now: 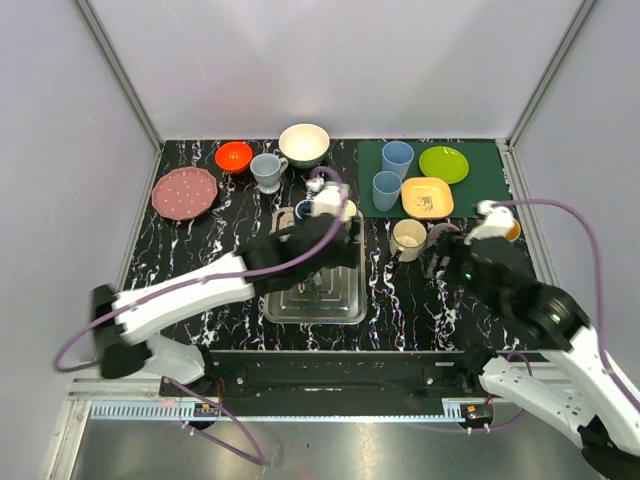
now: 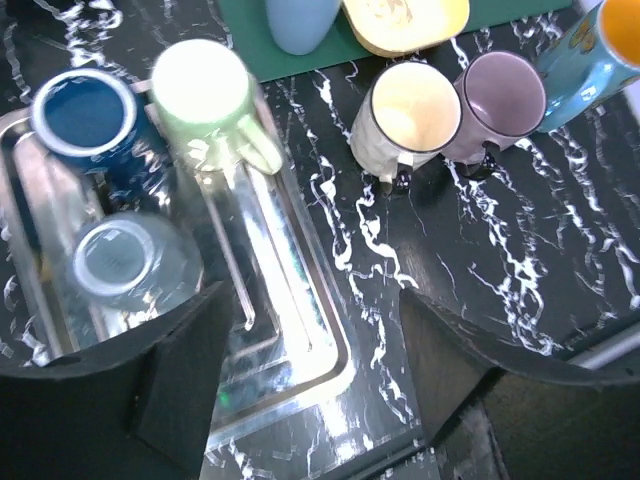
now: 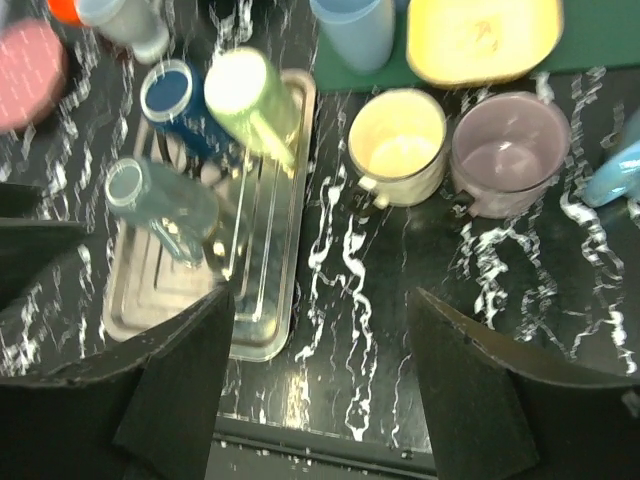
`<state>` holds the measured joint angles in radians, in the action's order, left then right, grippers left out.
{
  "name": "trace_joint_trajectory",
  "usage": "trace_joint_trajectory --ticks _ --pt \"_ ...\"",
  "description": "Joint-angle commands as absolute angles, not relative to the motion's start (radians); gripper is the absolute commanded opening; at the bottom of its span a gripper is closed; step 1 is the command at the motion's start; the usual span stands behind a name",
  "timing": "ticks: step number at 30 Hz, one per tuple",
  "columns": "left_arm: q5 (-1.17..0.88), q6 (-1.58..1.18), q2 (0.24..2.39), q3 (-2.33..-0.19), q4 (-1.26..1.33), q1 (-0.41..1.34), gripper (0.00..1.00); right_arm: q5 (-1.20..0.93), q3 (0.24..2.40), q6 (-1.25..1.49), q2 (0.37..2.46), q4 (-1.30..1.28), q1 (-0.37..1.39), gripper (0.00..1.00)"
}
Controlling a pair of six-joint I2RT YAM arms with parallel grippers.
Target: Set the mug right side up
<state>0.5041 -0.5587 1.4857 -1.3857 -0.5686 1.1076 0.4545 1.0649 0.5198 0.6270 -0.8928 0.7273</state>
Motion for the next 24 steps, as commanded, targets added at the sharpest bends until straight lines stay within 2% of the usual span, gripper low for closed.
trace_joint_trajectory --ticks 1,3,7,8,9,12,19,24 --pt "0.62 -0.695 1.249 -1.191 -0.61 1.114 0.72 0.29 1.0 0.457 0.788 -0.738 0.73 0.74" --pt "0.666 -0.791 1.127 -1.076 -0.646 1.127 0.72 0.17 0.954 0.419 0.814 -0.62 0.73 0.75" --pt "0.745 -0.94 0.939 -0.933 -0.719 1.134 0.74 0.041 1.021 0.359 1.047 -0.624 0.748 0.77" --pt "0.777 -0.965 0.907 -0.901 -0.76 1.135 0.79 0.047 1.052 0.35 1.092 -0.629 0.796 0.78" --pt "0.791 -1.001 0.856 -0.888 -0.781 1.134 0.99 0.104 1.067 0.332 1.132 -0.623 0.839 0.8" --pt "0.818 -1.018 0.772 -0.85 -0.818 1.134 0.99 0.167 1.133 0.314 1.277 -0.595 0.94 0.81" --pt "0.831 -1.026 0.634 -0.801 -0.839 1.132 0.99 0.146 1.224 0.34 1.557 -0.509 0.943 0.79" --pt "0.831 -0.997 0.496 -0.755 -0.827 1.132 0.99 0.146 1.301 0.344 1.673 -0.466 0.943 0.76"
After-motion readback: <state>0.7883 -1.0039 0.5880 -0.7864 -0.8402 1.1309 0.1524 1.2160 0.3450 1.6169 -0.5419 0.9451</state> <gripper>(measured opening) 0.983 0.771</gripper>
